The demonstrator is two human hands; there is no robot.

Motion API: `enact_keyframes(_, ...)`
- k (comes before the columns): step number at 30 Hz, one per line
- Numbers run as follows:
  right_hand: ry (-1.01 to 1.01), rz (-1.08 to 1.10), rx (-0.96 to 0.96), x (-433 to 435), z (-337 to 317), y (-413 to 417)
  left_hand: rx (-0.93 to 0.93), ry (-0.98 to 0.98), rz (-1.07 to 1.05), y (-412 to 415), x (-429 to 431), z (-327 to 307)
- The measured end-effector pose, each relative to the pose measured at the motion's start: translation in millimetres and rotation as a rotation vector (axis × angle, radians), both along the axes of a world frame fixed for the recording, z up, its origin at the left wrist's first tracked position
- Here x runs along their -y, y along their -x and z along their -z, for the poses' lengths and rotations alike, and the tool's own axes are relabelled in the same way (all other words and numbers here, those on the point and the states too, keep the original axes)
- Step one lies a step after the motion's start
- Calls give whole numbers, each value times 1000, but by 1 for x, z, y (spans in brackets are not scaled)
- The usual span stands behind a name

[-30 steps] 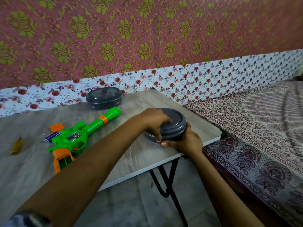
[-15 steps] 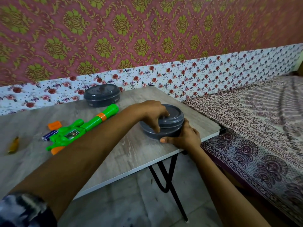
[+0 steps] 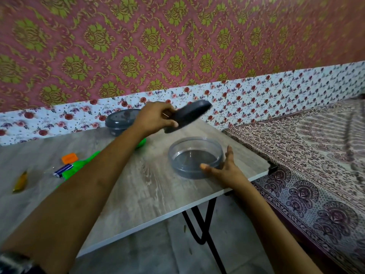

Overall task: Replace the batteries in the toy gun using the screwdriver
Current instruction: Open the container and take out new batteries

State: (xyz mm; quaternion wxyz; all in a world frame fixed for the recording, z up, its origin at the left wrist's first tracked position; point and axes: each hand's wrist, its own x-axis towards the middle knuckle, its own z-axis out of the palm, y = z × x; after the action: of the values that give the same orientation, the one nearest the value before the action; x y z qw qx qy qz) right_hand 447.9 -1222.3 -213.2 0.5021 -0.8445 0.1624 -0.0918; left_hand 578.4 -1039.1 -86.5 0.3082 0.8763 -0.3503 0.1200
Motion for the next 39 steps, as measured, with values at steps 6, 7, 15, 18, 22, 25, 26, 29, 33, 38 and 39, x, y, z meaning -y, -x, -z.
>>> enact_keyframes(6, -251, 90, 320, 3, -1, -19, -398, 761, -308, -50, 11, 42)
enact_keyframes(7, -275, 93, 347, 2, 2, -22, -484, 848, -347, -56, 14, 52)
enact_keyframes(15, -279, 97, 390, 10, 14, -37, -807, 946, -396, -96, 32, 111)
enact_keyframes(18, -232, 96, 398, 9, 14, -38, -851, 929, -423, -105, 37, 119)
enact_keyframes(22, -228, 97, 398, 10, 14, -39, -855, 865, -487, -108, 39, 124)
enact_keyframes(25, -222, 101, 386, 9, 13, -39, -850, 841, -493, -105, 38, 120)
enact_keyframes(26, -226, 103, 384, 9, 13, -39, -852, 835, -492, -102, 38, 119)
enact_keyframes(29, -242, 93, 374, 8, 8, -34, -761, 622, -537, -90, 28, 113)
enact_keyframes(33, -178, 129, 379, 3, 3, -26, -642, 470, -419, -59, 1, 94)
enact_keyframes(38, 66, 123, 626, -37, -23, -25, -504, 489, -321, -27, -59, 68)
enact_keyframes(39, 105, 93, 666, -51, -32, -29, -475, 467, -321, -22, -73, 63)
